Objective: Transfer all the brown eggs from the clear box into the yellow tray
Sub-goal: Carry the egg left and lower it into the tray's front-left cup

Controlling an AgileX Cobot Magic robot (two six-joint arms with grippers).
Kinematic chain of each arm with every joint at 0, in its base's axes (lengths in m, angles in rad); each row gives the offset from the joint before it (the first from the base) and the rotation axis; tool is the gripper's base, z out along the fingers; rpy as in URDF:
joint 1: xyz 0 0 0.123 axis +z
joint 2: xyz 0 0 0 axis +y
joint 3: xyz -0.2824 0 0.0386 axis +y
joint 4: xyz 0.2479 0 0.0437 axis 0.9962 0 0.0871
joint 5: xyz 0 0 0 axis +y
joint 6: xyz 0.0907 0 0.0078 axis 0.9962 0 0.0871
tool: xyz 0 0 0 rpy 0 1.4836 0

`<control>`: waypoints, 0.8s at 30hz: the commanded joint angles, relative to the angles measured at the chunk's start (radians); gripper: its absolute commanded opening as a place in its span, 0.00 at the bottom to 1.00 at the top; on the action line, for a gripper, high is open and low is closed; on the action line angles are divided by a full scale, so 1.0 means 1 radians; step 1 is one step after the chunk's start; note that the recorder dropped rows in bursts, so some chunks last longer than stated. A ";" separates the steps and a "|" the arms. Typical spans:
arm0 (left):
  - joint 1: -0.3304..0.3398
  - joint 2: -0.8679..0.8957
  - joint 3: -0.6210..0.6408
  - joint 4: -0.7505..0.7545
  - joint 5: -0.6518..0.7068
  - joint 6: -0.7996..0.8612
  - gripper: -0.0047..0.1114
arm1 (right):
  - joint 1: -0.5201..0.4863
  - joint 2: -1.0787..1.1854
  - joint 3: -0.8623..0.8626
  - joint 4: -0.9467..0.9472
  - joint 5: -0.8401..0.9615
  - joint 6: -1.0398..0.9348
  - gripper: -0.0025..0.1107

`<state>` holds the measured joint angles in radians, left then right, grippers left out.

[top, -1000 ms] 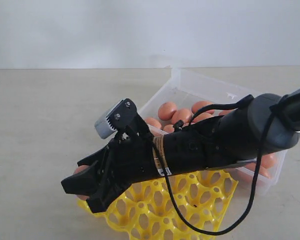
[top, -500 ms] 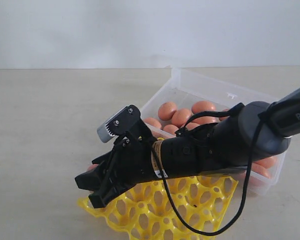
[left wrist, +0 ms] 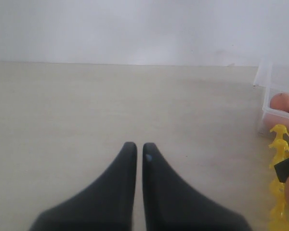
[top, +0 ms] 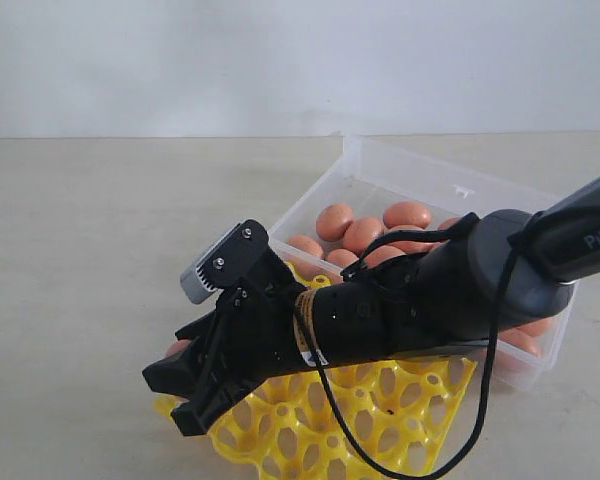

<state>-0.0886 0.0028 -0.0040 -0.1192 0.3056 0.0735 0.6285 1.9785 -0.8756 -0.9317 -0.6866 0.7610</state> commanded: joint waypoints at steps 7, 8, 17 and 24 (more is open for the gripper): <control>-0.005 -0.003 0.004 0.003 -0.018 0.005 0.08 | 0.001 -0.002 -0.004 0.001 -0.001 -0.014 0.05; -0.005 -0.003 0.004 0.003 -0.018 0.005 0.08 | 0.001 -0.002 -0.004 0.000 -0.001 -0.014 0.07; -0.005 -0.003 0.004 0.003 -0.018 0.005 0.08 | 0.001 -0.002 -0.004 -0.011 0.020 -0.011 0.39; -0.005 -0.003 0.004 0.003 -0.018 0.005 0.08 | 0.001 -0.002 -0.004 -0.011 0.020 -0.011 0.45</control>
<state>-0.0886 0.0028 -0.0040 -0.1192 0.3037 0.0735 0.6285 1.9798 -0.8756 -0.9337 -0.6643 0.7594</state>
